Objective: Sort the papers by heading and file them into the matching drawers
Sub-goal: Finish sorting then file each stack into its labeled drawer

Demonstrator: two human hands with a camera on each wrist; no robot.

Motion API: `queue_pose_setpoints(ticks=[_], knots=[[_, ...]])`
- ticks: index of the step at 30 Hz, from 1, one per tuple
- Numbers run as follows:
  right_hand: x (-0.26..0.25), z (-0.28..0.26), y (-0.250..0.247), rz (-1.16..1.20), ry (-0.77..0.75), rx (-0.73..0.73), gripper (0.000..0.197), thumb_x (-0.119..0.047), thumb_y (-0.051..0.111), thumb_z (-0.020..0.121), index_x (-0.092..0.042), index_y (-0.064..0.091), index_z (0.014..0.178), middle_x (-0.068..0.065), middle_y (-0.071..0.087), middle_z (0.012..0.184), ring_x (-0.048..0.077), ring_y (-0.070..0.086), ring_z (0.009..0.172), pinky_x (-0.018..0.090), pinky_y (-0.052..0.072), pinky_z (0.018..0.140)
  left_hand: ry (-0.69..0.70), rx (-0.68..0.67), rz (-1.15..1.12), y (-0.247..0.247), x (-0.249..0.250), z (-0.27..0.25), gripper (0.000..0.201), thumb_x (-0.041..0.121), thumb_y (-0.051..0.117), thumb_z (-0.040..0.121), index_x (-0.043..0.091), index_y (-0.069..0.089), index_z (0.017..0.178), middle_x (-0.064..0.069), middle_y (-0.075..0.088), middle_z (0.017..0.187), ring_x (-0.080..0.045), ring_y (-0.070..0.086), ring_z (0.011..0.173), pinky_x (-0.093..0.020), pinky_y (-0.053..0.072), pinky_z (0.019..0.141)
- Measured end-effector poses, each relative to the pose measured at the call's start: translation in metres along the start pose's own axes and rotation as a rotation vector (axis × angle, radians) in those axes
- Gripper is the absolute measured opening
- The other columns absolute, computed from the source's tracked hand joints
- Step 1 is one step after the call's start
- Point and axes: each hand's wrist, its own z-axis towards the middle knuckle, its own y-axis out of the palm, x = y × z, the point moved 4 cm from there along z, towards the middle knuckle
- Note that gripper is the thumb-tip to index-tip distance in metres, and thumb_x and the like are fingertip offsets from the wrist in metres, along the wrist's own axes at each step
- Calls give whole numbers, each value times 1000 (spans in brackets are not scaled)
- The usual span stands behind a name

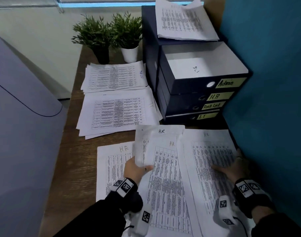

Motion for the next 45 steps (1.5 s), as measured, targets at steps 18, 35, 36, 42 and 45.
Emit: queue_pose_setpoints(ticks=[18, 35, 36, 42, 45], knots=[[11, -21, -35, 413, -233, -48, 26, 7, 64, 79, -15, 57, 66, 6, 58, 68, 2, 56, 58, 2, 39, 49, 253, 8, 210, 0, 6, -8, 64, 6, 41, 95, 37, 12, 144, -1, 29, 152, -26, 34, 135, -45, 32, 111], [13, -20, 11, 227, -114, -80, 15, -7, 67, 81, 0, 62, 93, 14, 63, 86, 26, 59, 86, 28, 43, 76, 134, -203, 200, -5, 0, -17, 43, 53, 65, 74, 44, 55, 115, 3, 44, 142, -19, 37, 133, -44, 28, 113], [12, -19, 7, 167, -122, -30, 17, -7, 69, 79, 2, 63, 91, 14, 63, 84, 29, 61, 84, 28, 43, 74, 139, -212, 206, -5, 1, -17, 44, 51, 66, 74, 43, 55, 116, 3, 44, 142, -19, 37, 134, -43, 28, 113], [9, -14, 3, 61, -95, 0, 23, -11, 75, 75, -12, 55, 62, 6, 58, 64, 20, 55, 66, 26, 45, 63, 185, -205, 307, -7, 3, -19, 49, 8, 60, 86, 28, 50, 130, 5, 45, 141, -8, 35, 127, -34, 24, 111], [9, -14, 0, 130, -48, -22, 16, -12, 76, 74, -9, 61, 80, 13, 62, 81, 24, 59, 77, 27, 44, 69, 199, -188, 320, -7, 2, -17, 48, 9, 61, 86, 30, 51, 128, 4, 45, 142, -13, 35, 132, -34, 25, 111]])
